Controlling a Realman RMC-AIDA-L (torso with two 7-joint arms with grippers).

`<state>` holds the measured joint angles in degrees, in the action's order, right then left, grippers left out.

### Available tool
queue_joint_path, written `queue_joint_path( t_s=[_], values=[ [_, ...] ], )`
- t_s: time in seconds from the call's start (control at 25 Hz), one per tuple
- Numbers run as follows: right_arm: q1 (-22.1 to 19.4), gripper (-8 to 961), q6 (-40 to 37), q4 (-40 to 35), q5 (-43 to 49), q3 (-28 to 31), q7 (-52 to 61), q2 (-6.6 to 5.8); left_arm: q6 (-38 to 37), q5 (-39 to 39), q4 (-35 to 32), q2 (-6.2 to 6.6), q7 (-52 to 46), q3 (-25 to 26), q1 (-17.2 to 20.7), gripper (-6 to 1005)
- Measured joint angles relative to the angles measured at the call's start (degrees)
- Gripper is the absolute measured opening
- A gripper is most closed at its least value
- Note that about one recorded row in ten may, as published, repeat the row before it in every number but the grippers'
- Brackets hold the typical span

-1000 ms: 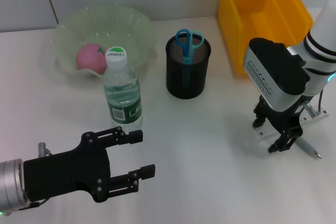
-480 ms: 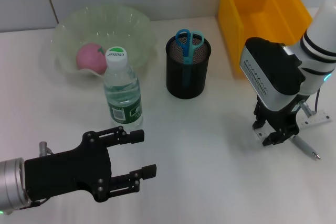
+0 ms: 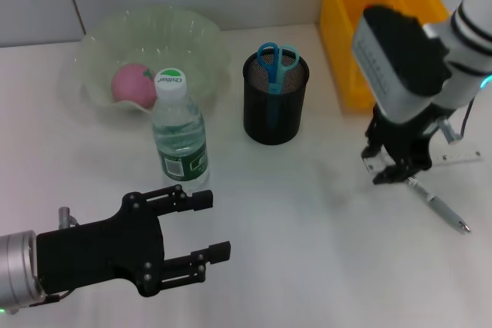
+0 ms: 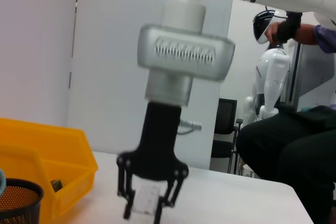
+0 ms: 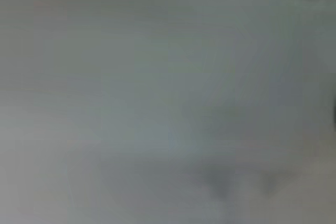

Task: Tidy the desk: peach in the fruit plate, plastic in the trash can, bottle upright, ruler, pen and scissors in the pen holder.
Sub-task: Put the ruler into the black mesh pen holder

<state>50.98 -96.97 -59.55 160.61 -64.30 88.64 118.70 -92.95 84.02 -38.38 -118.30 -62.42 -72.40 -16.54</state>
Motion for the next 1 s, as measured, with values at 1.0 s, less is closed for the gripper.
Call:
queue_joint_path(
  t_s=[1.0],
  values=[
    [-21.19, 389, 35.92, -18.99, -54.10, -8.87, 7.80, 0.67, -1.35, 0.00, 0.00, -0.01, 0.72, -0.84, -0.16, 694]
  ],
)
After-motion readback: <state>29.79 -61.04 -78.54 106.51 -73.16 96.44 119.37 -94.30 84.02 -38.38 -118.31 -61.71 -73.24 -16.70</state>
